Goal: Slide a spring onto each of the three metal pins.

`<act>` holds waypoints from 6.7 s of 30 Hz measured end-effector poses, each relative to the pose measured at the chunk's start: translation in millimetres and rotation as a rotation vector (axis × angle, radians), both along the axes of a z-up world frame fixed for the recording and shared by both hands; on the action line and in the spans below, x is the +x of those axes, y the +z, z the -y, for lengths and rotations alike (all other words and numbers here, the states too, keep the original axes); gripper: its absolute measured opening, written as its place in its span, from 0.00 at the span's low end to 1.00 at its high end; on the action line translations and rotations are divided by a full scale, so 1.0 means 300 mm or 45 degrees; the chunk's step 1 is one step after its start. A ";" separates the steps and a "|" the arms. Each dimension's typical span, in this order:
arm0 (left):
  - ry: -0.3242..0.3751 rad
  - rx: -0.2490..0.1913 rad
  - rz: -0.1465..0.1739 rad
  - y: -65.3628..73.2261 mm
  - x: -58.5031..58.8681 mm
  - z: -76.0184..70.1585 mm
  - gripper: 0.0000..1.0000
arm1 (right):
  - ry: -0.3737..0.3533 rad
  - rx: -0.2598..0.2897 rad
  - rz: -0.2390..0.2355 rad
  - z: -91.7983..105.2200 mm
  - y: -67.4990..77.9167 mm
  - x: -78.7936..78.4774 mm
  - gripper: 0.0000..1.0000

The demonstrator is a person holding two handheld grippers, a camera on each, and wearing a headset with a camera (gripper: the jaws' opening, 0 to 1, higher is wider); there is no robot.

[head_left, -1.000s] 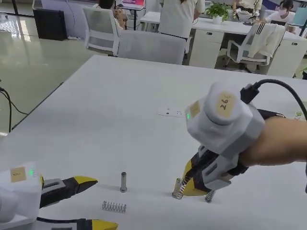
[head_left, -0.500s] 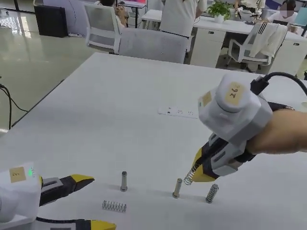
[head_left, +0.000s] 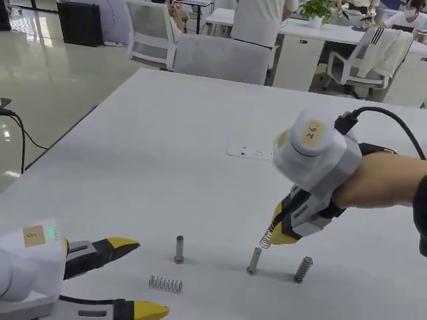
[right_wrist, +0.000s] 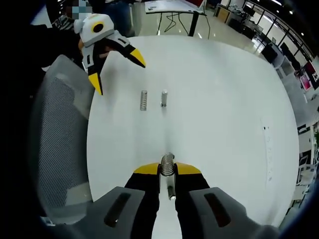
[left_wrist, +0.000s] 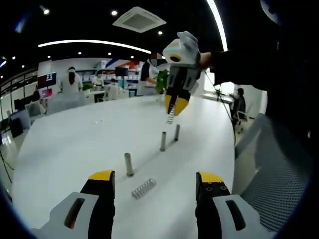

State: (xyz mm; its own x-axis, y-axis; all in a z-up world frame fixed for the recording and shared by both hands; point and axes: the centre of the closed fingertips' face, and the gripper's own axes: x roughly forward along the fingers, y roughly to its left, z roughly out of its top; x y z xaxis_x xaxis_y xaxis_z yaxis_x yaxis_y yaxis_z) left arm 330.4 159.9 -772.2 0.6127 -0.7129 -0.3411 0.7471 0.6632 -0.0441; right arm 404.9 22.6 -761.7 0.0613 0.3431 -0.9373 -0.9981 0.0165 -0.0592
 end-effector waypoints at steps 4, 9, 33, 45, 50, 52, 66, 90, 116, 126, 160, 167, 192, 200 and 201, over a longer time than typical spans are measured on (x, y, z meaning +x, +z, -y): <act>0.002 0.001 -0.003 -0.002 0.001 -0.002 0.61 | -0.004 -0.003 -0.024 -0.011 -0.022 0.008 0.07; 0.006 0.000 -0.004 -0.004 0.001 -0.003 0.61 | 0.003 -0.021 -0.033 -0.013 -0.046 0.013 0.07; 0.003 0.005 -0.018 -0.020 0.006 0.000 0.59 | -0.004 -0.070 -0.047 -0.007 -0.111 0.027 0.07; -0.005 0.010 -0.022 -0.024 0.007 -0.001 0.58 | -0.020 -0.081 -0.056 -0.012 -0.163 0.025 0.07; -0.005 0.011 -0.022 -0.024 0.008 -0.002 0.57 | -0.021 -0.086 -0.057 -0.020 -0.181 0.024 0.07; -0.005 0.011 -0.024 -0.025 0.006 -0.002 0.57 | -0.022 -0.084 -0.057 -0.026 -0.186 0.024 0.07; -0.002 0.015 -0.024 -0.021 0.000 -0.007 0.57 | -0.020 -0.087 -0.054 -0.052 -0.217 0.020 0.07; 0.008 0.013 -0.022 -0.025 0.000 -0.024 0.56 | -0.033 -0.092 -0.074 -0.064 -0.269 0.012 0.08; 0.011 0.012 -0.022 -0.031 -0.001 -0.025 0.56 | 0.006 -0.055 -0.039 -0.097 -0.214 0.000 0.16; 0.010 0.016 -0.021 -0.028 -0.006 -0.028 0.56 | 0.045 0.024 -0.022 -0.182 -0.150 -0.032 0.17; 0.031 0.019 -0.033 -0.035 -0.026 -0.058 0.55 | 0.108 0.096 -0.084 -0.411 -0.271 -0.166 0.14; 0.034 0.019 -0.038 -0.037 -0.028 -0.065 0.54 | 0.094 0.080 -0.103 -0.423 -0.305 -0.176 0.14; 0.043 0.016 -0.044 -0.043 -0.024 -0.075 0.53 | 0.130 -0.001 -0.064 -0.421 -0.350 -0.165 0.08; 0.048 0.018 -0.049 -0.047 -0.028 -0.079 0.53 | 0.155 -0.018 -0.045 -0.420 -0.349 -0.168 0.08; 0.049 0.020 -0.048 -0.047 -0.028 -0.081 0.53 | 0.161 -0.018 -0.040 -0.420 -0.349 -0.167 0.07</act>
State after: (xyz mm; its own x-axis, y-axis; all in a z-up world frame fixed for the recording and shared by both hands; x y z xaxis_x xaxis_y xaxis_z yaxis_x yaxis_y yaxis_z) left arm 321.9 184.2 -786.3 0.6262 -0.6833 -0.3756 0.7188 0.6925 -0.0615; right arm 354.8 148.5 -866.4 -0.0111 0.3326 -0.9430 -0.9935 -0.1102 -0.0272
